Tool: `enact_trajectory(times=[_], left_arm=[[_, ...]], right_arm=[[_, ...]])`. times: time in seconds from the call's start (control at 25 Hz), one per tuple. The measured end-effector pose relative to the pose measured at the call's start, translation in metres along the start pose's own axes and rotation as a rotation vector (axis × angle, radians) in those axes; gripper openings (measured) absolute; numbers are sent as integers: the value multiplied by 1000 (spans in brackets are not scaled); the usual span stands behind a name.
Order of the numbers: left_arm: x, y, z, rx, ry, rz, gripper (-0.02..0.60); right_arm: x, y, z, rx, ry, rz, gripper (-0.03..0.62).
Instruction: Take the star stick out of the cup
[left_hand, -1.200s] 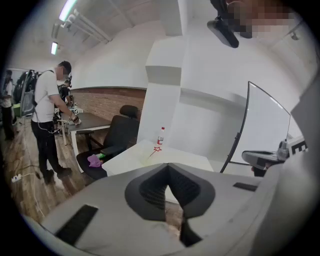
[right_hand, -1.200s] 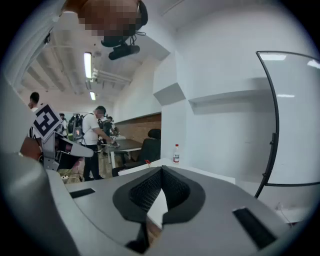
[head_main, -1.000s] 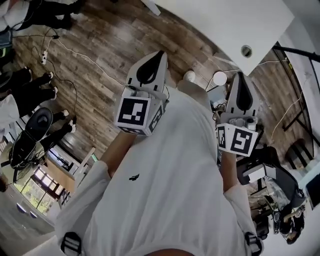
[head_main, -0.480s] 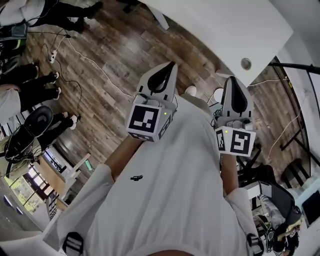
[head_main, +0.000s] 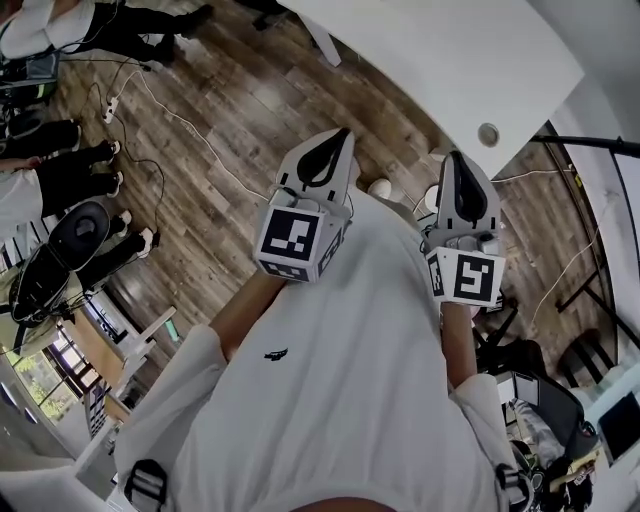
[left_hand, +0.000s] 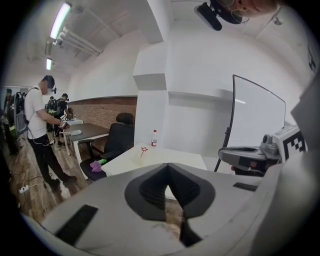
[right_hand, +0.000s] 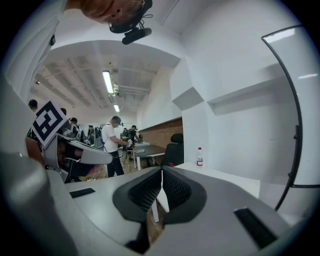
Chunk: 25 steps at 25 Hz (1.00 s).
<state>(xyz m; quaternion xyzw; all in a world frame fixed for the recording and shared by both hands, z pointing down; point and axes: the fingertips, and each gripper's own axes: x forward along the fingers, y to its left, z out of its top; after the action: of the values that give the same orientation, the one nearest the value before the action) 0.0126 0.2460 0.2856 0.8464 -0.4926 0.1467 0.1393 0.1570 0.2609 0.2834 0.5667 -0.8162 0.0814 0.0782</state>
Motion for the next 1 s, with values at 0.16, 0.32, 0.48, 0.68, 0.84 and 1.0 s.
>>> enact_trajectory(times=[0.16,0.32,0.48,0.68,0.84,1.0], left_arm=[[11,14,-1,-10,25,-1,-3],[32,25,7,-11,30,-4,-3],[58,48,17,-27,32,-13,-3],[105,88,38,-32,34,-38,-3],[142,126,66,-42,18,-61,-3],[170,162,84,-39,27,-91,-3]], right_arm=[[23,-1,5,9,1,2,3],[43,-11,6,3,10,9,3],[73,-16,7,4,37,7,3],[131,-16,29,-8,28,17,3],[184,-17,48,-57,43,-9,5],[229,-18,61,-26,49,-41,5]])
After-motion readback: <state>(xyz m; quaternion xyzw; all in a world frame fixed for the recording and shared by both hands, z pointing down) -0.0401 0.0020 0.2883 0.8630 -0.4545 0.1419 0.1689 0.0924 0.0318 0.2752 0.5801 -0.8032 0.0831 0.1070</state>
